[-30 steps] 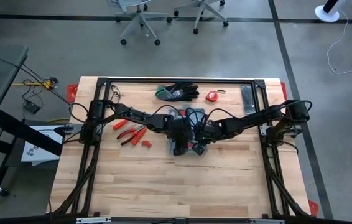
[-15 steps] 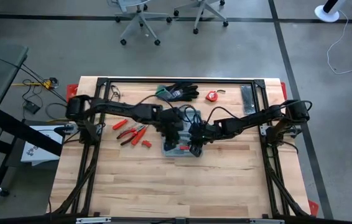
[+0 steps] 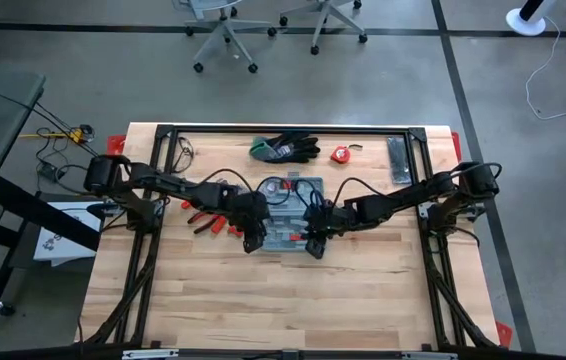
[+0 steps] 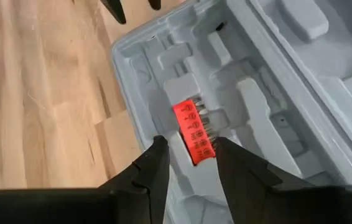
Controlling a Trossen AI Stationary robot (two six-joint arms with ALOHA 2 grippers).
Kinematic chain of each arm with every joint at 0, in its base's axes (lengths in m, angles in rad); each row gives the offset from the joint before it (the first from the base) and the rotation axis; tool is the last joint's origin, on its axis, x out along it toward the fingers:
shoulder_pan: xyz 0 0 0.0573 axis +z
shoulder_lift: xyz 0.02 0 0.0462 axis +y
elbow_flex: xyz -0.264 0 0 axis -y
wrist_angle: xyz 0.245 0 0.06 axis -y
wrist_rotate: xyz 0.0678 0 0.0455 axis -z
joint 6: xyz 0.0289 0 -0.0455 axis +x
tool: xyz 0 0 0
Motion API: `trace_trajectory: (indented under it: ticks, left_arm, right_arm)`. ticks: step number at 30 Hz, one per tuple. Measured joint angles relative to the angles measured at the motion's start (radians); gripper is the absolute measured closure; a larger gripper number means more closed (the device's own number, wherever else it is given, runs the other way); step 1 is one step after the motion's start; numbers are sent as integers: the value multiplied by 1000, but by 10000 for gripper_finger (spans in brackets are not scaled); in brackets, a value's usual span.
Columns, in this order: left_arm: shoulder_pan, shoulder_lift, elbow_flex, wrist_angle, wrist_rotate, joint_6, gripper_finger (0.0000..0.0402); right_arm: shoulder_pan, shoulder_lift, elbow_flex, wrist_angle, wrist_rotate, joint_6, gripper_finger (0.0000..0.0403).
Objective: Prefit tool cases
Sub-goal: Remove the screwdriver bit set from the gray tool case
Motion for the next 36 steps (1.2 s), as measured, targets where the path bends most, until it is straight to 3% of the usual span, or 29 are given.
trace_trajectory:
  ticks: [11, 20, 36]
  left_arm:
    - [-3, 12, -19, 53, -39, -15, 253]
    - [-2, 75, -17, 136, -3, -10, 253]
    - [13, 150, -17, 311, 22, -85, 253]
  right_arm:
    - [0, 0, 0, 1, 3, 4, 277]
    - [0, 0, -1, 2, 5, 10, 277]
    - [-5, 62, -1, 49, -28, -191, 277]
